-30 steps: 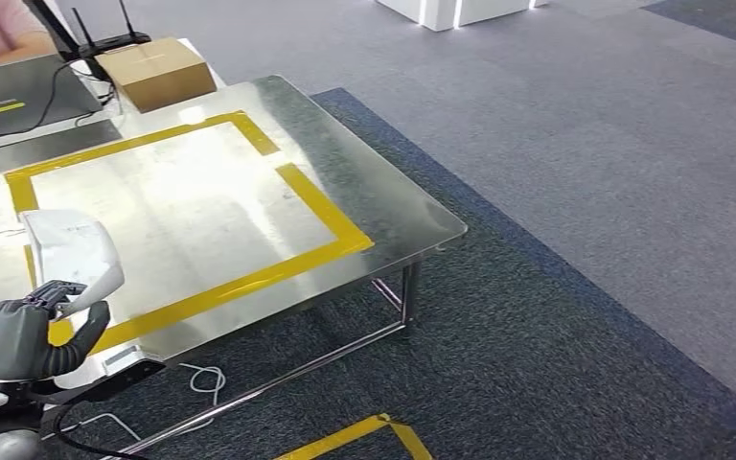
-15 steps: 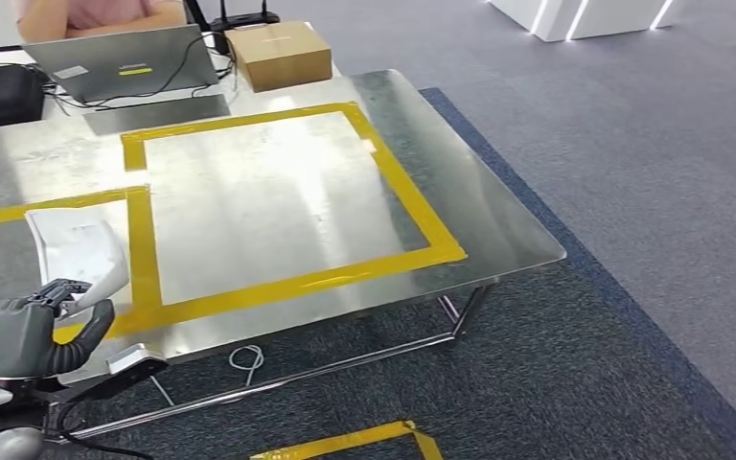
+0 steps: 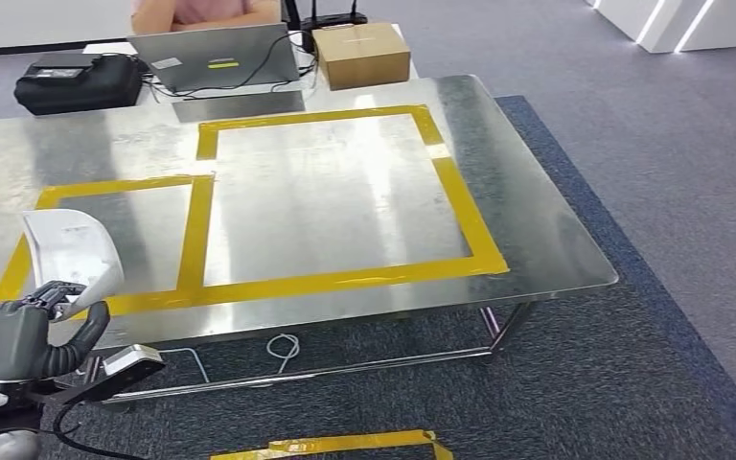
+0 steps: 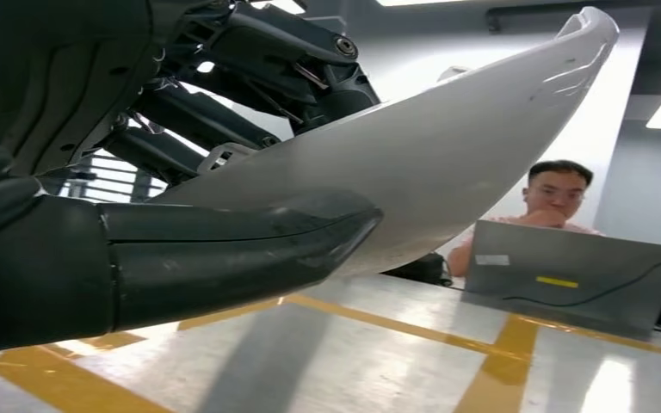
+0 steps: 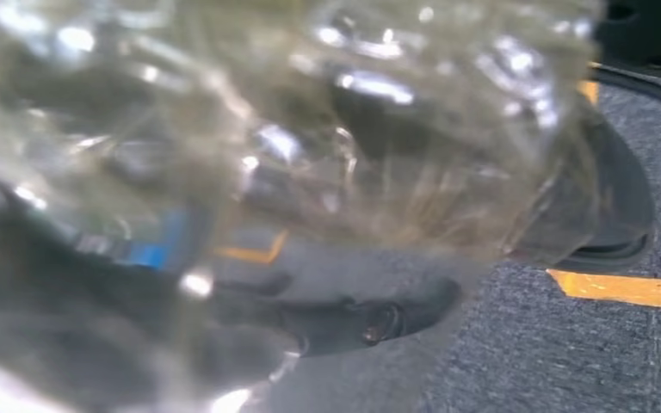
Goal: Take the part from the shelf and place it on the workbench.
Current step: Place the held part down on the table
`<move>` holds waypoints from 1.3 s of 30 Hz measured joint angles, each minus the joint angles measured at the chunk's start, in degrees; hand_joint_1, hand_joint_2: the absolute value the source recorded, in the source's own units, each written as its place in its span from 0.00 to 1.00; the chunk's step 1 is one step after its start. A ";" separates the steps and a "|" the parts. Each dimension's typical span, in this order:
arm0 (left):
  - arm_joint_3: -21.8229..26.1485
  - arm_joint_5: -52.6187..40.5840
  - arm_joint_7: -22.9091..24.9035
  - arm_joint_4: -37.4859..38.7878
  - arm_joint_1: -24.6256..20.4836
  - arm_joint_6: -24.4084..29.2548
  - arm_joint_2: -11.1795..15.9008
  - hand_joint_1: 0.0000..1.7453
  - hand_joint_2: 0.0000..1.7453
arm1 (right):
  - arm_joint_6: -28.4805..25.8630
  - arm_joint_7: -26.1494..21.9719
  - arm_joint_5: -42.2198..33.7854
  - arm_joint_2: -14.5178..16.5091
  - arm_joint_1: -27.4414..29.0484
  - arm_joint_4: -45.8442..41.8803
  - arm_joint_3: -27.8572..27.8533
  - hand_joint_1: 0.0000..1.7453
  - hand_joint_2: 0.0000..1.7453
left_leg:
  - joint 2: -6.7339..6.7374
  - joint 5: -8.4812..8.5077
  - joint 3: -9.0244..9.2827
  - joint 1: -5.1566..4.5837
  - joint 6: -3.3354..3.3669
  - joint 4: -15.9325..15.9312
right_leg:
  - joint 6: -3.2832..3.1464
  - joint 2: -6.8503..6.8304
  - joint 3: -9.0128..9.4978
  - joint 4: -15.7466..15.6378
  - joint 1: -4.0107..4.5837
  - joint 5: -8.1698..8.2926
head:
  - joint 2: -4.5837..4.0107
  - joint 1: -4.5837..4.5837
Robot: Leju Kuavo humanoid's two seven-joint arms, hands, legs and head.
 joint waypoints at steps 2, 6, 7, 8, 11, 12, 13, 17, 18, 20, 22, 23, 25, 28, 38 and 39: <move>-0.10 0.01 0.00 0.00 0.11 -0.01 -0.07 1.00 1.00 | -0.01 0.00 -0.06 0.00 0.03 0.00 0.01 0.00 0.00 | 0.54 -0.43 -1.61 0.16 -0.15 3.48 | -0.03 -1.63 0.13 0.02 0.13 -0.21 | 0.00 -0.01; -0.04 0.00 0.00 0.00 0.02 -0.02 -0.07 1.00 1.00 | -0.02 0.00 -0.06 0.02 -0.05 0.00 0.00 0.00 0.00 | 4.41 5.71 4.99 -0.36 0.61 -8.80 | 0.63 -4.50 1.06 0.09 0.48 -1.06 | 0.00 -0.02; -0.02 -0.01 0.00 0.00 -0.06 -0.02 -0.06 1.00 1.00 | -0.01 -0.02 -0.06 0.02 -0.07 0.00 -0.01 0.00 0.00 | 5.58 6.09 6.03 -0.64 0.93 -10.98 | 0.92 -5.17 1.23 0.13 0.70 -1.30 | 0.00 0.05; 0.00 -0.01 0.00 0.00 -0.10 -0.02 -0.05 1.00 1.00 | -0.01 -0.04 -0.06 0.02 -0.10 0.00 -0.01 0.00 0.00 | 6.13 5.89 6.32 -0.88 1.23 -11.87 | 1.22 -5.87 1.37 0.12 0.90 -1.50 | 0.00 0.11; -0.02 -0.05 0.01 -0.01 0.00 -0.06 -0.06 1.00 1.00 | 0.00 -0.07 -0.09 0.02 -0.28 0.00 -0.02 0.00 0.00 | 3.96 6.07 6.14 -0.66 2.17 -12.33 | 2.10 -6.13 1.53 0.43 0.83 -2.40 | 0.00 0.26; -0.02 -0.08 0.01 -0.02 -0.08 -0.08 -0.07 1.00 1.00 | 0.00 -0.08 -0.13 0.02 -0.27 0.00 -0.02 0.00 0.00 | 3.20 6.21 6.16 -0.51 2.51 -12.50 | 2.36 -4.54 0.91 1.84 0.69 -3.43 | 0.00 0.39; -0.03 -0.12 0.02 -0.02 -0.20 -0.10 -0.08 1.00 1.00 | 0.00 -0.08 -0.16 0.02 -0.22 0.00 -0.02 0.00 0.00 | 2.48 6.31 6.18 -0.37 2.80 -12.63 | 2.56 -2.46 -0.39 4.51 0.54 -4.97 | 0.00 0.56; -0.30 -0.34 0.03 -0.01 -0.32 -0.28 -0.20 1.00 1.00 | 0.00 -0.08 -0.29 0.02 0.03 0.00 0.01 0.00 0.00 | -0.41 6.25 6.20 -0.44 3.20 -12.59 | 2.66 0.92 -7.17 16.48 0.48 -8.47 | 0.00 0.80; -0.33 -0.40 0.03 -0.01 -0.31 -0.33 -0.22 1.00 1.00 | -0.01 -0.07 -0.39 0.02 0.06 0.00 0.02 0.00 0.00 | -1.01 6.21 6.32 -0.44 3.22 -12.58 | 2.60 0.96 -7.11 15.28 0.48 -6.84 | 0.00 0.83; -0.35 -0.55 0.04 -0.01 -0.26 -0.37 -0.22 1.00 1.00 | -0.10 -0.07 -0.76 0.02 -0.04 0.00 -0.01 0.00 0.00 | -1.94 6.02 6.70 -0.43 3.04 -12.57 | 2.34 1.16 -4.48 8.01 0.47 -2.20 | 0.00 0.89; -0.36 -0.70 -0.06 -0.02 -0.27 -0.37 -0.17 1.00 1.00 | -0.22 -0.35 -1.35 0.03 -0.26 -0.01 -0.04 0.00 0.00 | -2.60 5.76 6.75 -0.59 2.66 -12.28 | 2.01 1.55 -1.98 2.01 0.44 0.12 | 0.00 0.90; -0.39 -0.79 -0.23 -0.02 -0.27 -0.40 -0.10 1.00 1.00 | -0.25 -0.52 -1.62 0.03 -0.34 -0.02 -0.05 0.00 0.00 | -2.75 5.72 6.65 -0.67 2.69 -12.15 | 1.91 1.73 -1.49 0.97 0.45 0.19 | 0.00 0.90; -0.51 -1.00 -0.74 -0.02 -0.30 -0.51 0.10 1.00 1.00 | -0.22 -0.73 -1.91 0.04 -0.37 -0.02 -0.04 0.00 0.00 | -2.80 5.75 6.55 -0.69 2.93 -12.08 | 1.85 1.82 -1.26 0.68 0.51 0.31 | 0.00 0.86; -0.81 -1.15 -1.21 -0.02 -0.46 -0.81 0.25 1.00 1.00 | -0.17 -0.66 -1.94 0.04 -0.31 -0.01 -0.02 0.00 0.00 | -2.71 5.85 6.80 -0.60 2.92 -12.46 | 1.55 1.96 -1.23 0.71 0.69 0.27 | 0.00 0.85; -2.15 -1.21 -4.13 0.03 -1.88 -2.11 0.64 1.00 1.00 | 1.29 -0.66 -1.31 0.04 -0.42 0.10 -0.02 0.00 0.00 | -2.66 5.91 6.92 -0.36 1.77 -12.85 | 0.99 1.95 -1.23 0.79 0.93 0.14 | 0.00 0.88; -2.61 -1.17 -4.72 0.09 -2.54 -2.49 0.74 1.00 1.00 | 1.80 -0.66 -1.11 0.04 -0.48 0.19 -0.02 0.00 0.00 | -2.66 5.91 6.92 -0.36 1.74 -12.85 | 0.98 1.95 -1.23 0.79 0.93 0.14 | 0.00 0.88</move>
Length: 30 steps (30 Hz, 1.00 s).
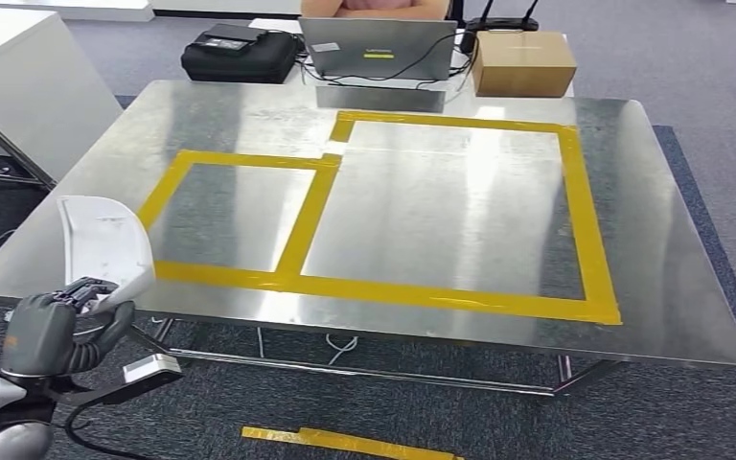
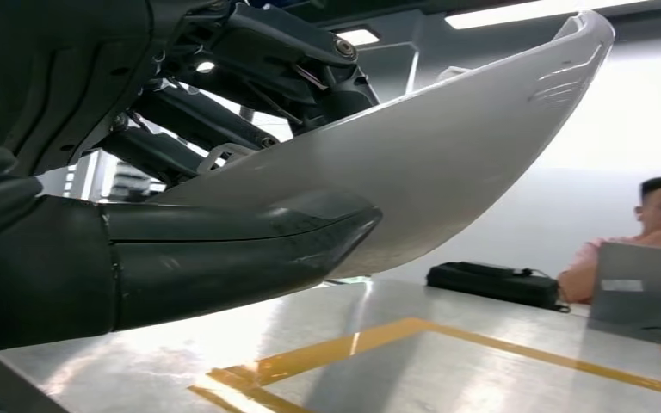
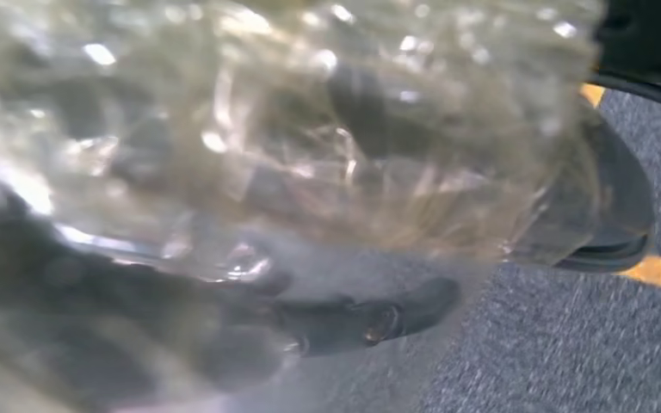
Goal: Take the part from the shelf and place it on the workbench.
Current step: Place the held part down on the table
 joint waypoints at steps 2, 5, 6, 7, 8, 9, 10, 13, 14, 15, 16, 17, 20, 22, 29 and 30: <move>-1.28 0.07 -1.01 0.22 -1.56 -0.69 0.20 1.00 1.00 | 0.90 0.00 0.45 0.00 -0.13 0.26 0.00 0.00 0.00 | 0.00 0.00 0.00 -0.02 -0.07 0.00 | 0.00 0.00 0.02 0.00 -0.03 0.01 | 0.00 0.01; -3.78 -0.11 -2.07 0.82 -4.34 -1.57 0.37 1.00 1.00 | 1.91 0.00 1.26 0.01 -0.30 0.80 0.00 0.00 0.00 | 0.00 0.01 -0.01 -0.08 -0.09 0.03 | 0.01 0.00 0.04 -0.02 -0.11 0.02 | 0.00 0.02; -4.64 -0.29 -2.31 1.04 -5.26 -1.74 0.39 1.00 1.00 | 2.20 0.00 1.53 0.02 -0.34 1.00 0.00 0.00 0.00 | 0.00 0.01 -0.01 -0.11 -0.09 0.04 | 0.02 0.00 0.05 -0.02 -0.14 0.03 | 0.00 0.02; -5.45 -0.47 -2.51 1.24 -6.11 -1.87 0.39 1.00 1.00 | 2.47 0.00 1.79 0.03 -0.38 1.16 0.00 0.00 0.00 | 0.00 0.01 -0.01 -0.12 -0.09 0.05 | 0.03 0.00 0.06 -0.02 -0.17 0.04 | 0.00 0.02; -6.23 -0.71 -2.66 1.40 -6.89 -2.01 0.39 1.00 1.00 | 2.73 0.00 2.03 0.04 -0.41 1.31 0.00 0.00 0.00 | 0.00 0.01 -0.02 -0.14 -0.09 0.07 | 0.05 0.00 0.06 -0.03 -0.19 0.05 | 0.00 0.01; -7.02 -0.97 -2.77 1.55 -7.77 -2.28 0.38 1.00 1.00 | 2.96 0.00 2.27 0.05 -0.44 1.45 0.00 0.00 0.00 | 0.00 0.01 -0.02 -0.16 -0.09 0.08 | 0.06 0.00 0.06 -0.03 -0.22 0.06 | 0.00 0.01; -7.99 -1.32 -2.83 1.69 -8.78 -2.73 0.37 1.00 1.00 | 3.24 0.00 2.55 0.07 -0.48 1.61 0.00 0.00 0.00 | 0.00 0.01 -0.02 -0.19 -0.09 0.09 | 0.07 0.00 0.06 -0.03 -0.25 0.07 | 0.00 0.01; -11.67 -2.79 -2.77 2.39 -12.34 -4.76 0.13 1.00 1.00 | 4.39 0.00 3.61 0.25 -0.62 2.32 0.00 0.00 0.00 | 0.00 0.01 -0.02 -0.27 -0.08 0.10 | 0.11 0.01 0.06 -0.03 -0.34 0.09 | 0.00 0.00; -12.98 -3.23 -2.61 2.81 -13.61 -5.41 -0.04 1.00 1.00 | 4.93 0.00 4.01 0.38 -0.68 2.69 0.00 0.00 0.00 | 0.00 0.01 -0.02 -0.28 -0.08 0.10 | 0.13 0.01 0.06 -0.03 -0.36 0.10 | 0.00 0.00; -14.33 -3.53 -2.36 3.33 -14.87 -6.00 -0.26 1.00 1.00 | 5.54 0.00 4.37 0.57 -0.75 3.14 0.00 0.00 0.00 | 0.00 0.01 -0.02 -0.29 -0.08 0.11 | 0.14 0.01 0.05 -0.03 -0.37 0.11 | 0.00 0.00; -15.64 -3.67 -2.02 3.95 -16.08 -6.49 -0.56 1.00 1.00 | 6.11 0.00 4.62 0.78 -0.82 3.66 0.00 0.00 0.00 | 0.00 0.01 -0.02 -0.30 -0.08 0.11 | 0.14 0.01 0.05 -0.04 -0.37 0.11 | 0.00 0.00; -16.84 -3.69 -1.60 4.61 -17.20 -6.93 -0.89 1.00 1.00 | 6.59 0.00 4.79 1.01 -0.90 4.18 0.00 0.00 0.00 | 0.00 0.01 -0.02 -0.30 -0.08 0.11 | 0.14 0.02 0.05 -0.04 -0.38 0.11 | 0.00 0.00; -20.03 -3.55 -0.21 6.72 -20.25 -8.43 -2.06 1.00 1.00 | 7.68 0.00 4.89 1.65 -1.16 5.61 0.00 0.00 0.00 | 0.01 0.01 -0.02 -0.31 -0.08 0.12 | 0.15 0.02 0.04 -0.04 -0.39 0.11 | 0.00 0.01; -21.57 -3.42 0.30 8.19 -21.84 -8.95 -2.77 1.00 1.00 | 8.40 0.00 4.87 2.20 -1.32 6.82 0.00 0.00 0.00 | 0.02 0.01 -0.02 -0.31 -0.08 0.12 | 0.15 0.04 0.04 -0.03 -0.38 0.11 | 0.00 0.00; -24.09 -2.96 1.33 10.89 -24.36 -9.74 -3.97 1.00 1.00 | 9.27 0.00 4.70 3.19 -1.42 9.12 0.00 0.00 0.00 | 0.05 0.01 -0.03 -0.30 -0.08 0.12 | 0.15 0.07 -0.01 -0.03 -0.38 0.11 | 0.00 0.00; -24.41 -2.95 1.91 11.25 -24.82 -10.37 -4.14 1.00 1.00 | 8.95 0.00 4.69 3.19 -1.41 9.10 0.00 0.00 0.00 | 0.05 0.01 -0.04 -0.30 -0.07 0.12 | 0.15 0.07 -0.01 -0.03 -0.38 0.11 | 0.00 -0.01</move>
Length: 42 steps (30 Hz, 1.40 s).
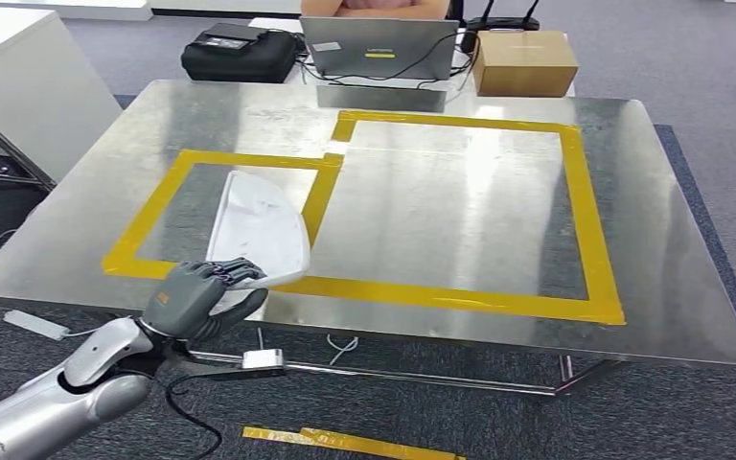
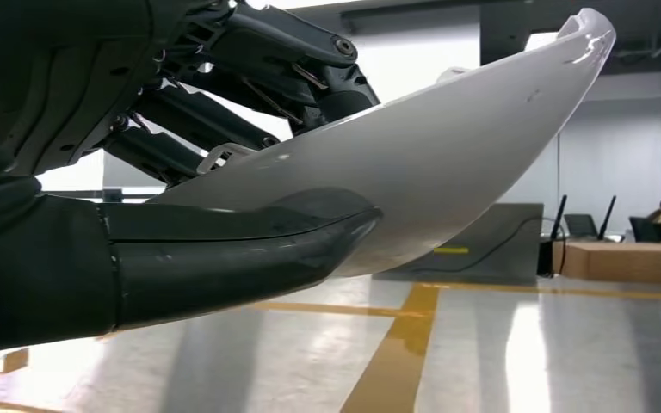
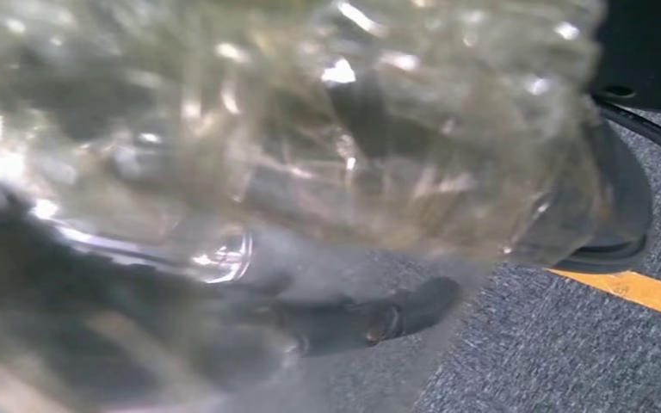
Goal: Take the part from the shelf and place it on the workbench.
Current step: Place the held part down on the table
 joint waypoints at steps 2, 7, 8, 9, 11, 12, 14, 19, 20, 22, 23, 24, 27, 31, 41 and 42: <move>-0.63 -0.33 1.26 0.92 -1.02 -1.43 -0.45 1.00 1.00 | -1.09 0.00 -0.01 -0.01 0.08 -0.34 0.00 0.00 0.00 | 0.00 0.00 -0.01 0.00 0.00 0.00 | 0.00 0.01 0.00 0.00 0.00 0.00 | 0.00 0.00; -2.30 -3.02 5.23 4.78 -3.64 -4.50 -2.21 1.00 1.00 | -2.98 0.00 -0.29 -0.02 0.63 -1.73 0.00 0.00 0.00 | 0.01 0.00 0.00 0.00 0.00 0.00 | 0.00 0.01 0.02 0.00 0.00 0.00 | 0.00 0.00; -2.62 -3.58 6.18 5.88 -4.15 -5.13 -2.69 1.00 1.00 | -3.15 0.00 -0.52 -0.03 0.76 -1.98 0.00 0.00 0.00 | 0.01 0.00 0.00 -0.01 0.00 0.00 | 0.00 0.01 0.02 0.00 -0.01 0.01 | 0.00 0.00; -2.93 -4.03 7.21 6.98 -4.61 -5.84 -3.15 1.00 1.00 | -3.45 0.00 -0.84 -0.05 0.89 -2.32 0.01 0.00 0.00 | 0.02 0.00 0.00 -0.01 0.00 0.00 | 0.00 0.02 0.02 0.00 -0.01 0.01 | 0.00 0.00; -3.37 -4.73 9.19 9.02 -5.37 -7.19 -3.98 1.00 1.00 | -4.33 0.00 -1.78 -0.16 1.11 -3.22 0.02 0.00 0.00 | 0.03 0.00 0.00 -0.01 0.00 0.01 | 0.01 0.05 0.01 0.00 -0.01 0.01 | 0.00 0.00; -3.50 -5.07 10.10 10.11 -5.74 -7.73 -4.38 1.00 1.00 | -4.79 0.00 -2.47 -0.22 1.22 -3.70 0.02 0.00 0.00 | 0.03 0.00 0.00 -0.01 0.00 0.01 | 0.01 0.05 0.01 0.00 -0.01 0.01 | 0.00 0.01; -3.60 -5.72 11.52 12.44 -6.49 -8.48 -5.10 1.00 1.00 | -5.76 0.00 -4.18 -0.32 1.41 -4.59 0.02 0.00 0.00 | 0.04 0.00 0.00 -0.01 0.00 0.02 | 0.01 0.05 0.01 0.00 -0.02 0.01 | 0.00 0.01; -3.03 -7.45 14.13 17.11 -7.54 -9.38 -6.11 1.00 1.00 | -9.43 0.00 -9.02 -0.71 2.13 -7.51 0.02 0.00 0.00 | 0.04 0.00 0.00 -0.01 0.00 0.02 | 0.01 0.06 0.00 0.00 -0.01 0.01 | 0.00 0.00; -2.86 -7.79 14.54 17.96 -7.68 -9.65 -6.26 1.00 1.00 | -10.18 0.00 -10.08 -0.77 2.26 -8.14 0.02 0.00 0.00 | 0.04 0.00 0.00 -0.01 0.00 0.02 | 0.01 0.07 0.00 0.00 -0.01 0.01 | 0.00 0.00; -2.53 -8.47 15.31 19.48 -7.80 -10.18 -6.46 1.00 1.00 | -11.57 -0.01 -12.01 -0.95 2.55 -9.55 0.01 0.00 0.00 | 0.05 -0.01 0.00 -0.01 0.00 0.02 | 0.01 0.08 0.01 0.00 -0.01 0.01 | 0.00 -0.01; -2.40 -8.80 15.65 20.18 -7.79 -10.38 -6.55 1.00 1.00 | -12.09 -0.02 -12.82 -1.06 2.69 -10.26 0.01 0.00 0.00 | 0.05 -0.01 0.00 -0.01 0.00 0.02 | 0.01 0.08 0.01 0.00 -0.01 0.01 | 0.00 0.00; -2.25 -9.18 15.94 20.81 -7.77 -10.55 -6.67 1.00 1.00 | -12.41 -0.02 -13.44 -1.14 2.79 -10.77 0.01 0.00 0.00 | 0.05 -0.01 0.00 -0.01 0.00 0.02 | 0.01 0.08 0.01 0.00 0.00 0.00 | 0.00 0.00; -1.68 -10.24 16.47 22.80 -7.75 -10.69 -7.48 1.00 1.00 | -12.75 -0.02 -14.47 -1.17 2.87 -11.28 0.02 0.00 0.00 | 0.05 0.00 0.00 -0.01 0.00 0.01 | 0.01 0.08 0.02 0.00 -0.01 0.01 | 0.00 0.01; -1.37 -11.23 16.53 24.21 -7.57 -10.37 -8.02 0.00 1.00 | -12.82 -0.04 -14.83 -1.21 2.94 -11.74 0.00 0.00 0.00 | 0.06 0.00 0.00 -0.01 0.01 0.02 | 0.01 0.07 0.04 0.00 -0.01 0.01 | 0.00 0.01; -0.02 -12.02 16.42 24.73 -6.82 -8.94 -7.86 0.00 1.00 | -12.92 -0.04 -15.28 -1.71 3.07 -13.52 0.00 0.00 0.00 | 0.05 0.00 0.00 -0.02 0.01 0.02 | 0.02 0.07 0.05 0.00 -0.02 0.01 | 0.00 0.01; 0.02 -12.02 16.42 24.73 -6.84 -8.83 -7.86 0.00 1.00 | -12.93 -0.04 -15.28 -1.75 3.07 -13.63 0.00 0.00 0.00 | 0.05 0.00 0.01 -0.02 0.01 0.02 | 0.02 0.07 0.05 0.00 -0.02 0.01 | 0.00 0.00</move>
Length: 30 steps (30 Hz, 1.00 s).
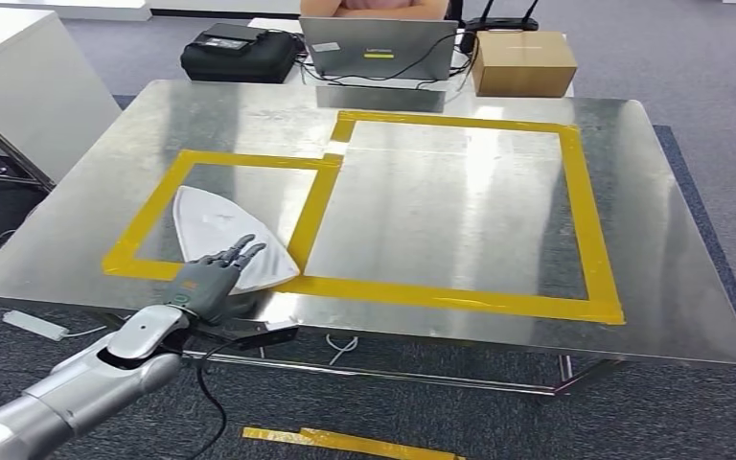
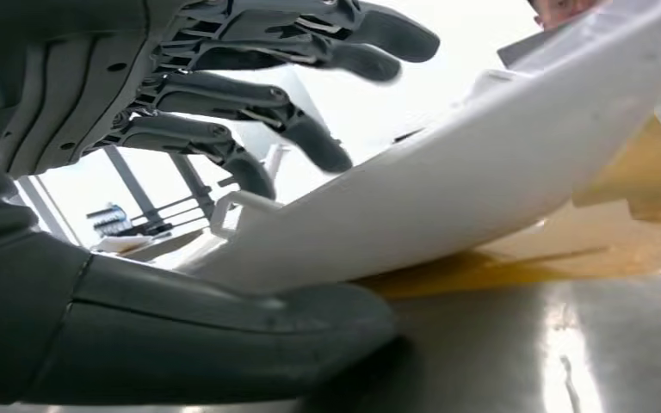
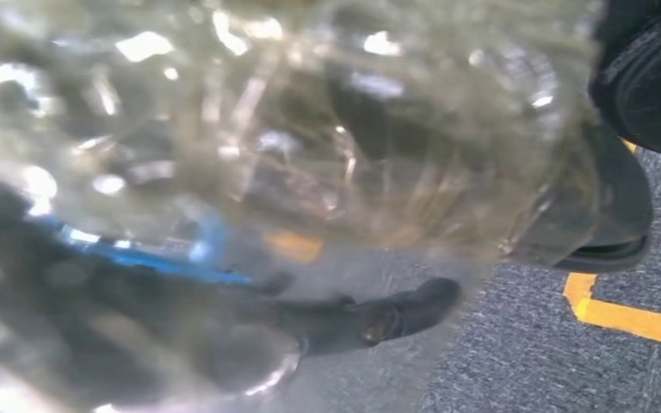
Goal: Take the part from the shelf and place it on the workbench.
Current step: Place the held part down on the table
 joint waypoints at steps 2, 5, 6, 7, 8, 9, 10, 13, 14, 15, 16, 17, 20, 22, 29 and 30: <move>0.03 0.00 0.00 0.00 -0.07 0.08 0.01 0.00 1.00 | 0.00 0.00 0.00 -0.05 0.00 -0.10 0.00 0.00 0.00 | 0.00 0.00 0.01 0.00 0.00 0.00 | 0.00 0.00 0.01 0.00 0.00 0.00 | 0.00 0.01; 0.07 0.00 0.00 0.00 -0.14 0.09 0.02 0.00 1.00 | 0.00 0.00 0.00 -0.07 0.01 -0.18 0.00 0.00 0.00 | 0.00 0.00 0.02 0.00 0.00 0.00 | 0.00 0.00 0.02 0.00 0.00 0.00 | 0.00 0.00; 0.08 0.00 0.00 0.00 -0.14 0.09 0.02 0.00 1.00 | 0.00 0.00 0.00 -0.09 0.01 -0.22 0.00 0.00 0.00 | 0.00 0.00 0.03 0.00 0.00 0.00 | 0.00 0.00 0.03 0.00 0.00 0.00 | 0.00 -0.01; 0.08 0.00 0.00 0.00 -0.14 0.09 0.02 0.00 1.00 | 0.00 0.00 0.00 -0.11 0.02 -0.27 0.00 0.00 0.00 | 0.00 0.00 0.03 0.00 0.00 0.00 | 0.00 0.00 0.04 0.00 0.00 0.00 | 0.00 -0.01; 0.08 0.00 0.00 0.00 -0.15 0.09 0.02 0.00 1.00 | 0.00 0.00 0.01 -0.14 0.02 -0.33 0.00 0.00 0.00 | 0.00 0.00 0.04 0.00 0.00 0.00 | 0.00 0.00 0.04 0.00 0.00 0.00 | 0.00 -0.01; 0.09 0.00 -0.01 0.00 -0.15 0.09 0.01 0.00 0.75 | 0.00 0.00 0.04 -0.17 0.02 -0.38 0.00 0.00 0.00 | 0.00 0.00 0.04 0.00 0.00 0.00 | 0.00 0.00 0.05 0.00 0.00 0.00 | 0.00 0.00; 0.11 0.04 -0.03 0.00 -0.16 0.09 0.00 0.00 0.50 | 0.00 0.00 0.12 -0.19 0.02 -0.41 0.00 0.00 0.00 | 0.00 0.00 0.05 0.00 0.00 0.00 | 0.00 0.00 0.05 0.00 0.00 0.00 | 0.00 0.00; 0.35 0.67 -0.55 0.00 -0.23 0.13 -0.09 0.00 0.00 | 0.03 0.00 0.57 -0.20 -0.03 -0.41 0.00 0.00 0.00 | 0.00 0.01 0.05 0.00 0.00 0.00 | 0.00 0.00 0.06 0.00 0.00 0.00 | 0.00 -0.01; 0.44 0.91 -0.85 0.00 -0.24 0.20 -0.13 0.00 0.00 | 0.11 0.00 0.68 -0.20 -0.06 -0.37 0.00 0.00 0.00 | 0.00 0.01 0.05 0.00 0.00 0.00 | 0.00 -0.01 0.06 0.00 0.00 0.00 | 0.00 0.00; 0.49 1.05 -1.12 0.00 -0.21 0.33 -0.15 0.00 0.00 | 0.21 0.00 0.74 -0.20 -0.09 -0.33 0.00 0.00 0.00 | 0.00 0.01 0.05 0.00 0.00 0.00 | 0.00 0.00 0.06 0.00 0.00 0.00 | 0.00 0.00; 0.53 1.16 -1.37 0.00 -0.17 0.53 -0.16 0.00 0.00 | 0.28 0.00 0.75 -0.20 -0.11 -0.30 0.00 0.00 0.00 | 0.00 0.01 0.05 0.00 0.00 0.00 | 0.00 0.00 0.06 0.00 0.00 0.00 | 0.00 0.01; 0.60 1.20 -1.58 -0.01 -0.11 0.77 -0.15 0.00 0.00 | 0.29 0.00 0.78 -0.20 -0.12 -0.28 0.00 0.00 0.00 | 0.00 0.01 0.04 0.00 0.00 0.00 | 0.00 0.00 0.05 0.00 0.00 0.00 | 0.00 0.01; 1.11 1.25 -2.13 -0.10 -0.03 1.83 -0.08 0.00 0.00 | 0.10 0.00 0.84 -0.20 -0.13 -0.26 0.00 0.00 0.00 | 0.00 0.00 0.04 0.00 0.00 0.00 | 0.00 0.00 0.04 0.00 0.00 0.00 | 0.00 0.00; 1.39 1.25 -2.68 -0.13 -0.08 3.08 -0.08 0.00 0.00 | 0.13 0.00 0.80 -0.20 -0.19 -0.15 0.00 0.00 0.00 | 0.00 0.00 0.03 0.00 0.00 0.00 | 0.00 -0.01 0.04 0.00 0.00 0.00 | 0.00 -0.01; 1.83 1.82 -3.80 -1.02 0.02 5.59 0.42 0.00 0.00 | 0.32 0.00 0.74 -0.20 -0.19 0.09 0.00 0.00 0.00 | 0.00 0.00 0.03 0.00 0.00 0.00 | 0.00 0.00 0.03 0.00 0.00 0.00 | 0.00 0.00; 1.88 1.86 -3.82 -1.14 0.04 5.62 0.51 0.00 0.00 | 0.31 0.00 0.74 -0.20 -0.19 0.09 0.00 0.00 0.00 | 0.00 0.00 0.03 0.00 0.00 0.00 | 0.00 0.00 0.03 0.00 0.00 0.00 | 0.00 0.00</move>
